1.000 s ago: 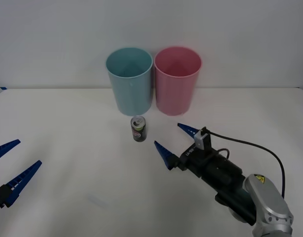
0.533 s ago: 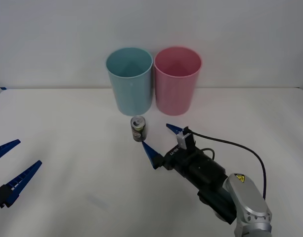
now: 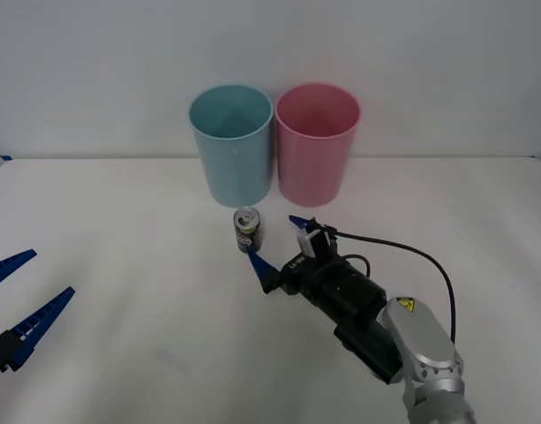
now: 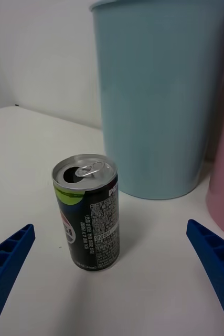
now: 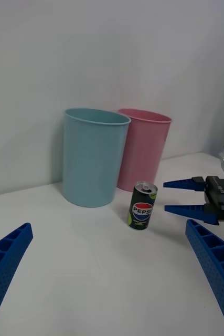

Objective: Grasp the object on the table and drop it into the matching bin: aluminum can to the light blue bin, PET bottle to the pink bin.

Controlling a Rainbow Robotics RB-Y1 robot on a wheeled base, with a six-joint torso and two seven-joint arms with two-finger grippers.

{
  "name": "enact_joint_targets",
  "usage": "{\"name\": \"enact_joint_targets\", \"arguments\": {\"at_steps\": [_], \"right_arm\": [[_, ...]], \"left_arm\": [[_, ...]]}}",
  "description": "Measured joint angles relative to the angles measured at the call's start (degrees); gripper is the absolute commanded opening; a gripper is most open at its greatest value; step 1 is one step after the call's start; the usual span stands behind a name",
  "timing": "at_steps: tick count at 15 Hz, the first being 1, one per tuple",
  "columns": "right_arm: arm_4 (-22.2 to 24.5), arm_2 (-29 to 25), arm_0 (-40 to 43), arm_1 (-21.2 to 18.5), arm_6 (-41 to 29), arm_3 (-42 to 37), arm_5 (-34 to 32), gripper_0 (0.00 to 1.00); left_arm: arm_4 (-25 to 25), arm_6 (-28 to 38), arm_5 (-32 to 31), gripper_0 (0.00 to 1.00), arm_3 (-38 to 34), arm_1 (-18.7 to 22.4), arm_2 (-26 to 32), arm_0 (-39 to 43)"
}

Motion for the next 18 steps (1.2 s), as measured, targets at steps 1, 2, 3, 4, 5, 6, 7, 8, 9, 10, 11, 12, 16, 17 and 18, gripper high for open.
{"name": "enact_joint_targets", "arguments": {"at_steps": [1, 2, 3, 4, 5, 6, 7, 8, 9, 10, 11, 12, 16, 17, 18], "right_arm": [[-0.35, 0.99, -0.37, 0.0, 0.03, 0.02, 1.04, 1.0], [-0.83, 2.02, -0.94, 0.0, 0.08, -0.02, 1.8, 1.0], [-1.36, 2.96, -1.44, 0.0, 0.09, -0.02, 2.56, 1.0], [-1.78, 3.8, -1.87, 0.0, 0.07, 0.03, 3.56, 1.0], [-2.11, 4.69, -2.32, 0.0, 0.02, 0.04, 4.84, 1.0], [-2.23, 5.59, -2.76, 0.0, -0.04, 0.04, 6.28, 1.0], [-2.37, 6.53, -3.18, 0.0, -0.14, 0.03, 7.91, 1.0], [-2.5, 7.32, -3.54, 0.0, -0.16, -0.01, 9.18, 1.0], [-2.57, 7.86, -3.84, 0.0, -0.2, -0.01, 10.15, 1.0], [-2.59, 8.1, -4.06, 0.0, -0.24, 0.03, 10.74, 1.0], [-2.59, 8.24, -4.32, 0.0, -0.25, 0.04, 11.15, 1.0], [-3.01, 8.41, -5.11, 0.0, -0.28, 1.04, 11.25, 1.0], [-5.69, 8.08, -11.1, 0.0, 0.12, 8.17, 11.8, 1.0], [-5.91, 8.3, -11.4, 0.0, 0.0, 8.65, 12.01, 1.0], [-6.51, 8.51, -12.25, 0.0, 0.02, 9.87, 12.2, 1.0]], "left_arm": [[0.0, 0.0, 0.0, 1.0, 0.0, 0.0, 0.0, 0.0], [0.0, 0.0, 0.0, 1.0, 0.0, 0.0, 0.0, 0.0], [0.0, 0.0, 0.0, 1.0, 0.0, 0.0, 0.0, 0.0], [0.0, 0.0, 0.0, 1.0, 0.0, 0.0, 0.0, 0.0], [0.0, 0.0, 0.0, 1.0, 0.0, 0.0, 0.0, 0.0], [0.0, 0.0, 0.0, 1.0, 0.0, 0.0, 0.0, 0.0], [0.0, 0.0, 0.0, 1.0, 0.0, 0.0, 0.0, 0.0], [0.0, 0.0, 0.0, 1.0, 0.0, 0.0, 0.0, 0.0], [0.0, 0.0, 0.0, 1.0, 0.0, 0.0, 0.0, 0.0], [0.0, 0.0, 0.0, 1.0, 0.0, 0.0, 0.0, 0.0], [0.0, 0.0, 0.0, 1.0, 0.0, 0.0, 0.0, 0.0], [0.0, 0.0, 0.0, 1.0, 0.0, 0.0, 0.0, 0.0], [0.0, 0.0, 0.0, 1.0, 0.0, 0.0, 0.0, 0.0], [0.0, 0.0, 0.0, 1.0, 0.0, 0.0, 0.0, 0.0], [0.0, 0.0, 0.0, 1.0, 0.0, 0.0, 0.0, 0.0]]}}
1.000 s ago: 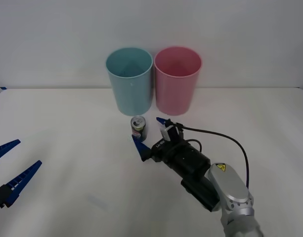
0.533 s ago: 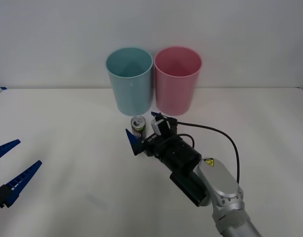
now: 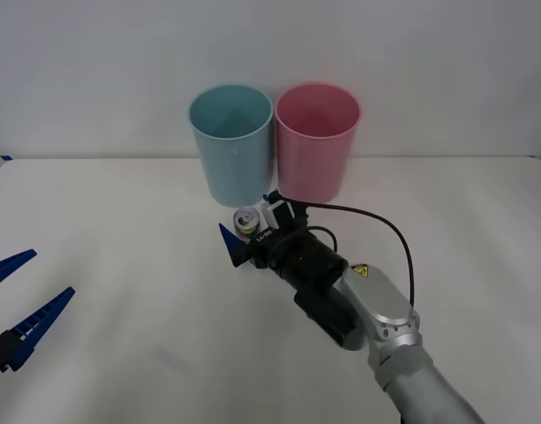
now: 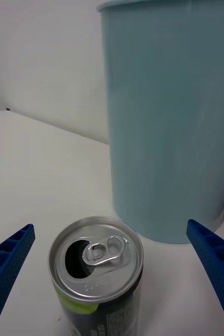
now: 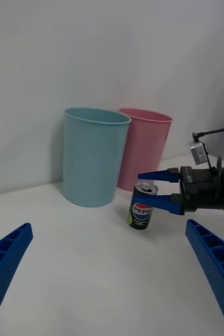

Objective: Grasp the object on the table and drop it into the matching bin: aluminum can to the light blue bin, PET bottle to the pink bin.

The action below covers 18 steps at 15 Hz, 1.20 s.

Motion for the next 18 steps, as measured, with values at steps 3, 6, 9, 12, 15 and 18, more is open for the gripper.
{"name": "enact_joint_targets", "arguments": {"at_steps": [3, 6, 9, 12, 15, 18], "right_arm": [[-2.29, -0.27, -3.71, 0.0, 0.54, 5.39, 0.15, 1.0], [-2.51, -0.09, -4.05, 0.0, 0.68, 5.73, 1.1, 1.0], [-2.51, 0.1, -4.05, 0.0, 0.68, 5.74, 1.89, 1.0], [-2.51, 0.2, -4.05, 0.0, 0.59, 5.74, 2.35, 0.61], [-2.51, 0.21, -4.05, 0.0, 0.23, 5.74, 2.57, 0.0], [-2.54, 0.21, -4.03, 0.0, -0.15, 5.74, 2.64, 0.0]], "left_arm": [[0.0, 0.0, 0.0, 1.0, 0.0, 0.0, 0.0, 0.0], [0.0, 0.0, 0.0, 1.0, 0.0, 0.0, 0.0, 0.0], [0.0, 0.0, 0.0, 1.0, 0.0, 0.0, 0.0, 0.0], [0.0, 0.0, 0.0, 1.0, 0.0, 0.0, 0.0, 0.0], [0.0, 0.0, 0.0, 1.0, 0.0, 0.0, 0.0, 0.0], [0.0, 0.0, 0.0, 1.0, 0.0, 0.0, 0.0, 0.0]]}}
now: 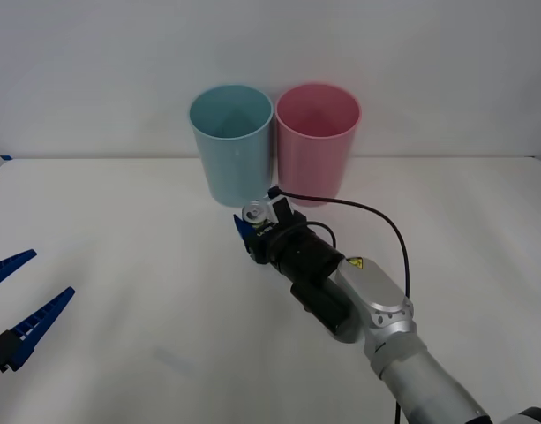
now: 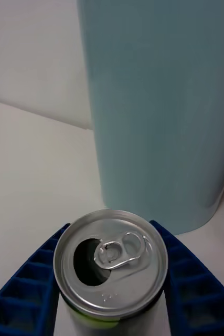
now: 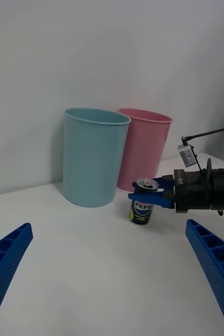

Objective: Grasp the object on the table and drop it into the matching bin: aluminum can to the light blue bin, PET bottle to the pink bin.

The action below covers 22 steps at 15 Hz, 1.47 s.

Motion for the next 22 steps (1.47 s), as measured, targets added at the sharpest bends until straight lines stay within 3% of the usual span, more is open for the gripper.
{"name": "enact_joint_targets", "arguments": {"at_steps": [8, 12, 15, 22], "right_arm": [[-0.87, 0.61, -0.28, 0.0, -0.79, -0.6, -0.26, 0.0], [-4.82, 3.88, -0.21, -0.61, -2.22, -4.3, 0.31, 0.0], [-9.33, 8.01, 0.64, -4.32, -4.64, -9.62, 3.08, 0.0], [-8.69, 15.83, 7.31, -14.27, -20.39, -30.68, 10.03, 0.0]], "left_arm": [[0.0, 0.0, 0.0, 1.0, 0.0, 0.0, 0.0, 0.0], [0.0, 0.0, 0.0, 1.0, 0.0, 0.0, 0.0, 0.0], [0.0, 0.0, 0.0, 1.0, 0.0, 0.0, 0.0, 0.0], [0.0, 0.0, 0.0, 1.0, 0.0, 0.0, 0.0, 0.0]]}}
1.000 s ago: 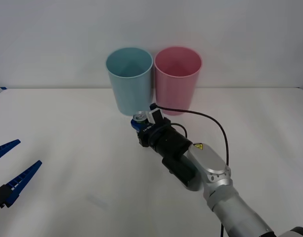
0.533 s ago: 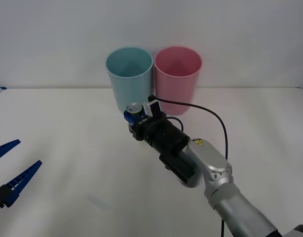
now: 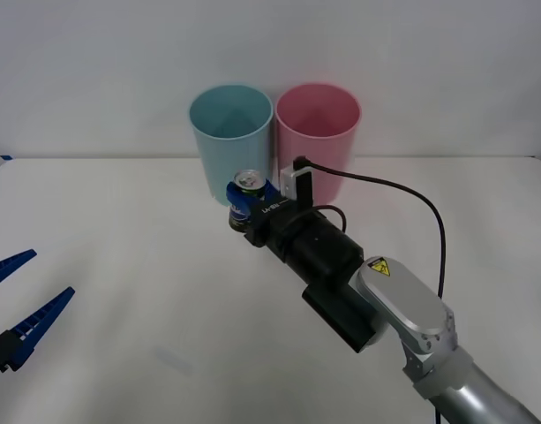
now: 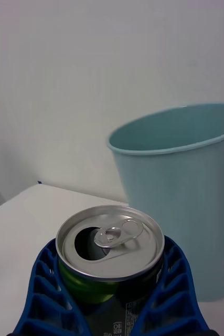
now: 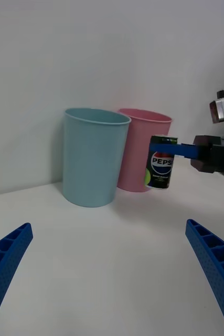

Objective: Grasp the object on the table and drop it into the matching bin: aluminum can to the light blue bin, PET bottle to the pink bin.

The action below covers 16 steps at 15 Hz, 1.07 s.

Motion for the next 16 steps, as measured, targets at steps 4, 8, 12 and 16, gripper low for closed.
{"name": "enact_joint_targets", "arguments": {"at_steps": [4, 8, 12, 16], "right_arm": [[1.11, 0.08, 0.84, -4.09, -7.27, -7.95, -1.11, 0.0], [1.97, -0.37, 0.78, -7.28, -14.45, -14.53, -0.92, 0.0], [2.63, -1.62, -2.54, -9.79, -18.92, -17.1, -0.61, 0.0], [2.21, -2.5, -9.37, -11.36, -20.65, -13.88, 0.29, 0.0]], "left_arm": [[0.0, 0.0, 0.0, 1.0, 0.0, 0.0, 0.0, 0.0], [0.0, 0.0, 0.0, 1.0, 0.0, 0.0, 0.0, 0.0], [0.0, 0.0, 0.0, 1.0, 0.0, 0.0, 0.0, 0.0], [0.0, 0.0, 0.0, 1.0, 0.0, 0.0, 0.0, 0.0]]}}
